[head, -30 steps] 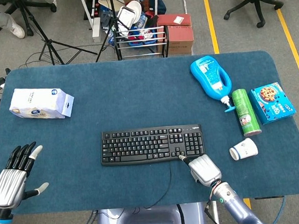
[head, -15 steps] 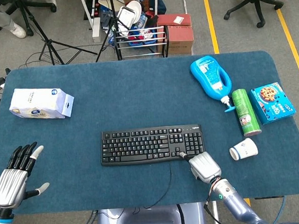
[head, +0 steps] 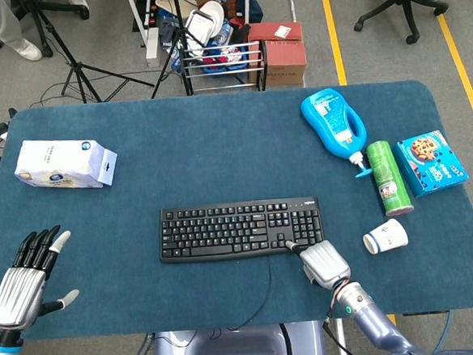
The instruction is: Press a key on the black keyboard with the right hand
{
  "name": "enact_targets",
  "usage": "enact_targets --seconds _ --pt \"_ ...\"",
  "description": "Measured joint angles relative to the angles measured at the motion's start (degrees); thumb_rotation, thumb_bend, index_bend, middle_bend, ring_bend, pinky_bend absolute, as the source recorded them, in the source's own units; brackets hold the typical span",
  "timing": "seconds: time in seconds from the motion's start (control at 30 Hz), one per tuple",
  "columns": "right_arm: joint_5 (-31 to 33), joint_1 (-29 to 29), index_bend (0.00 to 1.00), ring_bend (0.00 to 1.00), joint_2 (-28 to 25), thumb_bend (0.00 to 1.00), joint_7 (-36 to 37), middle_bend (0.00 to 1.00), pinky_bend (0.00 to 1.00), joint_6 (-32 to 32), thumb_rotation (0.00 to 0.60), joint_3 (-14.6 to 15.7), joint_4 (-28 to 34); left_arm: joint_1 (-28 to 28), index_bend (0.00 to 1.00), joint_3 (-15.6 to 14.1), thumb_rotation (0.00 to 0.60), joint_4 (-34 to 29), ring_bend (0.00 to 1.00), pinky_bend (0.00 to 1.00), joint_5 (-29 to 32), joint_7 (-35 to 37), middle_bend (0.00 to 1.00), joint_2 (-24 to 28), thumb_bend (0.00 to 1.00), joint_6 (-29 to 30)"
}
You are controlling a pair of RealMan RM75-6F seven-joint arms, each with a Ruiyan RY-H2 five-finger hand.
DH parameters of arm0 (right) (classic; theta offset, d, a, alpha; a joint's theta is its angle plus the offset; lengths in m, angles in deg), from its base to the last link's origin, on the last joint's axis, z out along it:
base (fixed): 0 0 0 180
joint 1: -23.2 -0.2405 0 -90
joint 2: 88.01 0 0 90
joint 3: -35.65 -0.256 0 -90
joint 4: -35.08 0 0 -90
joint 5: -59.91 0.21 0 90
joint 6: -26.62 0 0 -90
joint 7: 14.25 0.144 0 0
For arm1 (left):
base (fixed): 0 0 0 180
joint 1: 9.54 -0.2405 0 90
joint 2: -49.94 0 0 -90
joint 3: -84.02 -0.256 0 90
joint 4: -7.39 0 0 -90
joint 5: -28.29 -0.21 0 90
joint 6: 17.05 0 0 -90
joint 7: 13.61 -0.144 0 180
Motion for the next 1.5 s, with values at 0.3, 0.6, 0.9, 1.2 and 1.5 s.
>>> enact_targets --seconds 0.3,0.6,0.9,1.2,1.5 --pt "0.8 -0.4 0.15 0.69 0.3 0.67 0.1 0.77 0.48 -0.5 0.6 1.0 -0.1 0.0 0.0 -0.1 0.6 0.0 0.0 0.0 -0.3 0.1 0.0 0.0 0.0 0.1" --pt "1.4 -0.8 0.15 0.69 0.3 0.67 -0.1 0.76 0.48 -1.0 0.6 1.3 0.3 0.1 0.0 -0.2 0.6 0.0 0.0 0.0 -0.3 0.2 0.0 0.0 0.0 0.1" --pt "1.2 -1.2 0.15 0.69 -0.3 0.67 -0.2 0.76 0.48 -2.2 0.6 1.5 1.2 0.0 0.0 -0.2 0.6 -0.1 0.0 0.0 -0.5 0.4 0.0 0.1 0.0 0.3" --pt "-0.7 -1.0 0.15 0.62 -3.4 0.65 -0.4 0.67 0.48 -5.3 0.6 1.0 4.2 -0.1 0.0 -0.2 0.6 -0.1 0.0 0.0 -0.6 0.6 0.0 0.2 0.0 0.6" --pt "-8.0 2.5 0.08 0.08 -10.2 0.45 6.4 0.1 0.36 -13.0 0.6 0.6 6.6 0.1 0.0 -0.3 0.6 -0.1 0.0 0.0 -0.4 0.7 0.0 0.2 0.0 0.1"
